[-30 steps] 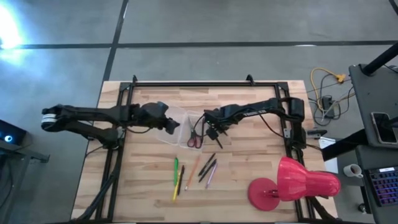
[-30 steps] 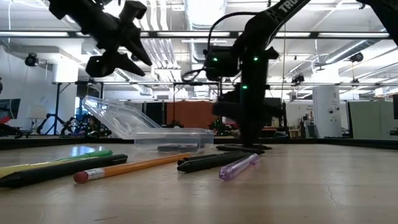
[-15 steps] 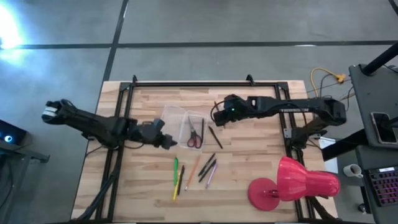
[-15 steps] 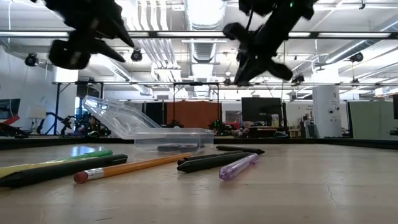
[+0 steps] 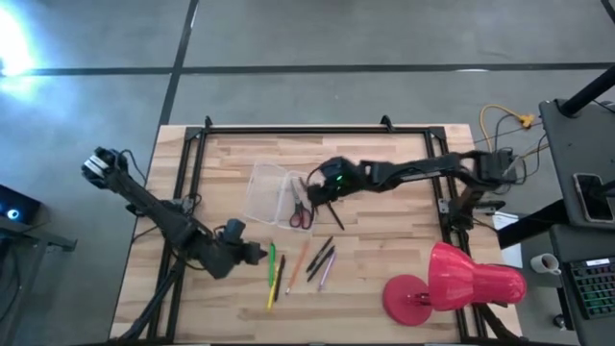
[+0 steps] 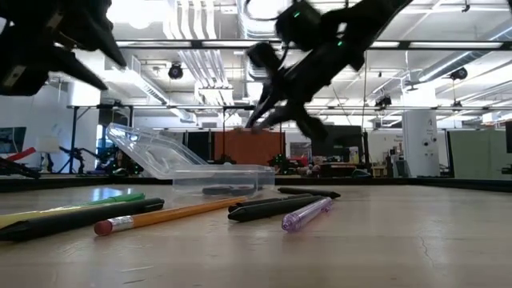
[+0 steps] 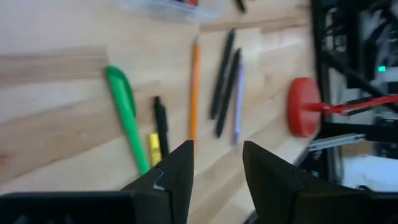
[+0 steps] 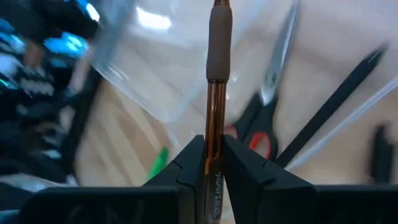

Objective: Pick & place school supplies into a supply box
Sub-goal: Put the brown pen into the transparent supply box, then put the green pen into the transparent supply box

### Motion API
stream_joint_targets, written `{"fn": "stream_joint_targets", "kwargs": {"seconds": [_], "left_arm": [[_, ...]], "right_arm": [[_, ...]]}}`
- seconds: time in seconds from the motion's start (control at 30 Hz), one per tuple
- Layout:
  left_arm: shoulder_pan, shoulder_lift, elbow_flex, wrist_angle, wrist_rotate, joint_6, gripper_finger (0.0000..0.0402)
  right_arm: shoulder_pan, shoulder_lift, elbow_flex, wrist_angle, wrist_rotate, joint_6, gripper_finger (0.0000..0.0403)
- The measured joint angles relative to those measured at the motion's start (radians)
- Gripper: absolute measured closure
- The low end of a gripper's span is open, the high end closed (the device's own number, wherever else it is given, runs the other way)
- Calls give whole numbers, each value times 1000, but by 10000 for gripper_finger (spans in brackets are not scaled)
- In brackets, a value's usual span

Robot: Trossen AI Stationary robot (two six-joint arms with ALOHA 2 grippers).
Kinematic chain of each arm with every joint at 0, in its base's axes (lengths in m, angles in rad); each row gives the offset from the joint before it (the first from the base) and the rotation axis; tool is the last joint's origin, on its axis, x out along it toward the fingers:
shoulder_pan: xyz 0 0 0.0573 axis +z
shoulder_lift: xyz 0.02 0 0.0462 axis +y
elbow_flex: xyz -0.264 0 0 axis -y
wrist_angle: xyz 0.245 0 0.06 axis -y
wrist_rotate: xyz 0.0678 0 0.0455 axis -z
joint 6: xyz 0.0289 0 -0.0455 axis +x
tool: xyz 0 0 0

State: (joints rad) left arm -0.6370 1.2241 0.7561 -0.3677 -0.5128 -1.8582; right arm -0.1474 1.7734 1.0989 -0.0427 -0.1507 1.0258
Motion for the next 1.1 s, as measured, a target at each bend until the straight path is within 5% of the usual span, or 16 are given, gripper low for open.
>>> {"fn": "stream_joint_targets", "kwargs": {"seconds": [0.47,0.6,0.83,1.1], "left_arm": [[-13,158,108,-8,40,43,279],[-13,160,92,-14,40,11,279],[-8,199,44,-23,44,-54,279],[21,326,93,-18,67,-58,279]], "right_arm": [[26,42,113,-121,36,35,296],[40,32,119,-147,4,-68,287],[98,-51,124,-208,-10,-313,283],[111,-95,123,-366,61,-245,295]]}}
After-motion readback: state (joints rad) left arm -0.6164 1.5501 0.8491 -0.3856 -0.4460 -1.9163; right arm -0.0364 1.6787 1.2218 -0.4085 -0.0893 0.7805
